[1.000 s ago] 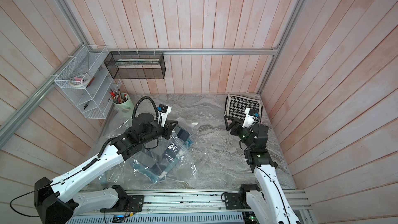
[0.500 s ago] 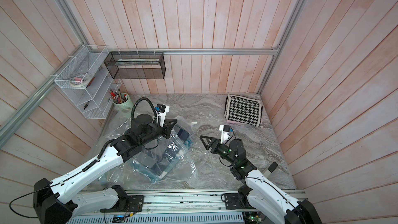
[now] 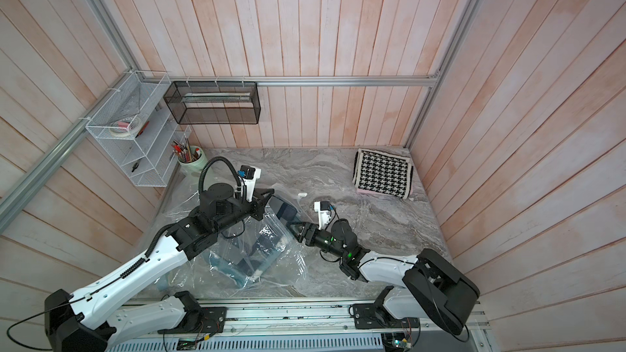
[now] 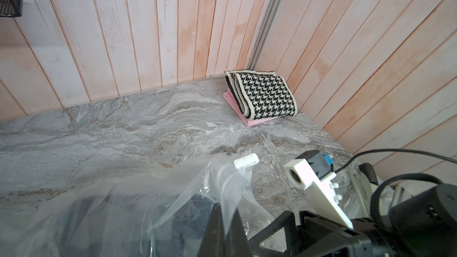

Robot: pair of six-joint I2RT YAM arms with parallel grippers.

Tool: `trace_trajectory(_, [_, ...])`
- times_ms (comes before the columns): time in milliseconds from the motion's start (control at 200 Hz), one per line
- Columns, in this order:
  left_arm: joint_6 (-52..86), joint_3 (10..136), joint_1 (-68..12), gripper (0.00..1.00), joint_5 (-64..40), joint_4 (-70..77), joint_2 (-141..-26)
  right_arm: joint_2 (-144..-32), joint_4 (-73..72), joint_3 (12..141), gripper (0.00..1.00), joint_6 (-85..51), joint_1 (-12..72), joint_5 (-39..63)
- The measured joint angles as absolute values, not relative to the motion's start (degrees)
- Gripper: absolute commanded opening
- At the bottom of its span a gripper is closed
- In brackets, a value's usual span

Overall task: Take the blanket out of the vacuum bag
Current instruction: Take out the blanket from the vacuum bag.

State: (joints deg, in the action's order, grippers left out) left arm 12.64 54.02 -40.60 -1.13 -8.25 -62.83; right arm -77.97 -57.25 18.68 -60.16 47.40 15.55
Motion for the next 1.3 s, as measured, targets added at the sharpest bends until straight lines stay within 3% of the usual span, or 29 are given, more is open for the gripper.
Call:
trace_trajectory(605, [9.2, 54.1, -40.6, 0.00, -0.6, -9.9, -62.8, -106.0, -76.3, 25.3, 0.72, -67.1, 46.9, 18.1])
trace_trajectory(970, [8.6, 54.0, -40.5, 0.00, 0.3, -10.3, -62.0, -108.2, -74.7, 30.2, 0.69, -67.1, 46.7, 20.7])
trace_trajectory(1300, [9.5, 52.0, -40.5, 0.00, 0.3, -9.8, -59.3, -101.6, -54.8, 33.7, 0.69, -60.8, 47.9, 17.9])
